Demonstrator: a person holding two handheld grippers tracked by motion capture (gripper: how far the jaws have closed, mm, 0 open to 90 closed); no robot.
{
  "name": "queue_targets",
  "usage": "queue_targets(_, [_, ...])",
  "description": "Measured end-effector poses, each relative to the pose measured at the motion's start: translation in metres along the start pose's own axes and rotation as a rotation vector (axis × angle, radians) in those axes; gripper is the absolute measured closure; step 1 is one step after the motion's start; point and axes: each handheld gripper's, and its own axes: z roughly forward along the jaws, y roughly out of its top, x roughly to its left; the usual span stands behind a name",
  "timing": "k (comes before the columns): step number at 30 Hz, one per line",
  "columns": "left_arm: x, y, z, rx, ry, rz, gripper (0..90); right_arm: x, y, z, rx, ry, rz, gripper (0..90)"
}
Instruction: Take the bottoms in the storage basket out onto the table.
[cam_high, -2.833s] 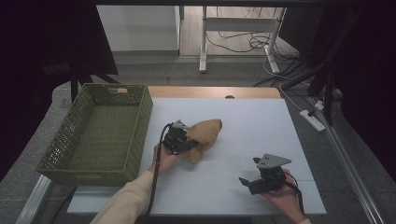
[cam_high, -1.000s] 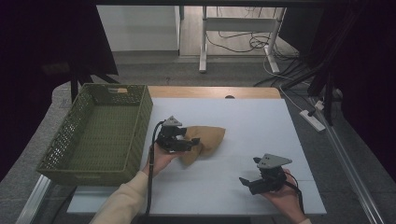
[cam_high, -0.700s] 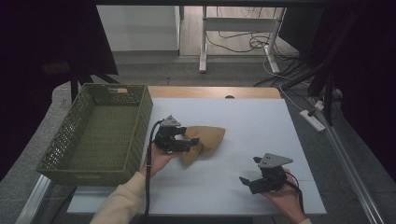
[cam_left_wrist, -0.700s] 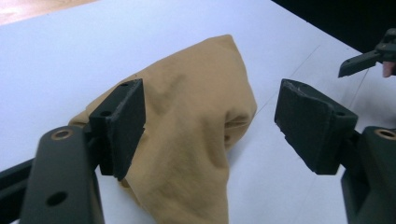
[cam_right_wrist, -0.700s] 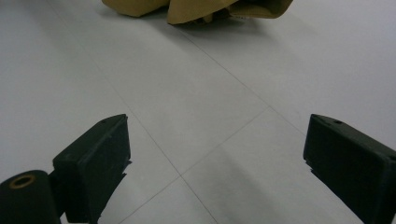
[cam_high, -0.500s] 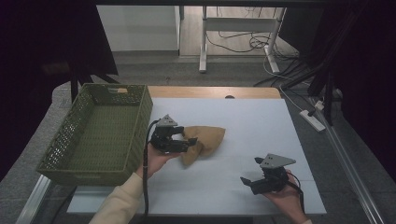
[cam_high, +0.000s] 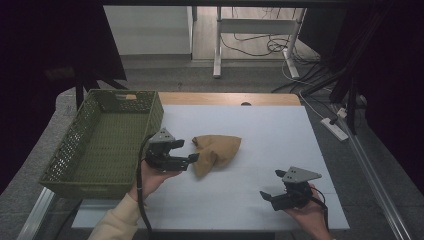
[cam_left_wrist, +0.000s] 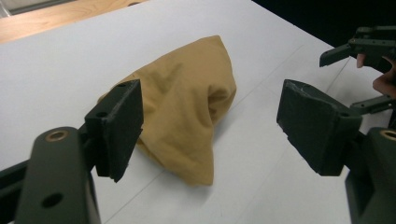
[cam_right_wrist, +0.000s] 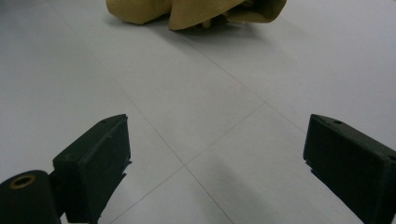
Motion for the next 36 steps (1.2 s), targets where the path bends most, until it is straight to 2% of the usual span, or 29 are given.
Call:
queue_targets(3, [-0.001, -0.008, -0.016, -0.017, 0.016, -0.001, 23.3, 0.0, -0.001, 0.0, 0.002, -0.002, 0.004, 7.5])
queue_targets(4, [-0.001, -0.008, -0.016, -0.017, 0.016, -0.001, 23.2, 0.0, -0.001, 0.001, 0.002, -0.002, 0.005, 7.5])
queue_targets(11, [0.001, -0.026, -0.047, -0.039, 0.055, -0.014, 22.8, -0.001, -0.001, 0.001, -0.001, -0.002, 0.005, 7.5])
queue_targets(14, [0.004, -0.035, -0.06, -0.047, 0.088, -0.016, 22.7, -0.001, 0.0, 0.001, -0.005, -0.004, 0.0, 7.6])
queue_targets(30, [0.021, -0.076, -0.095, -0.033, 0.142, -0.075, 21.4, -0.004, -0.001, -0.002, -0.032, -0.018, 0.004, 7.7])
queue_targets(36, [0.026, -0.082, -0.101, -0.035, 0.143, -0.092, 21.4, -0.004, -0.002, -0.003, -0.042, -0.016, 0.016, 7.7])
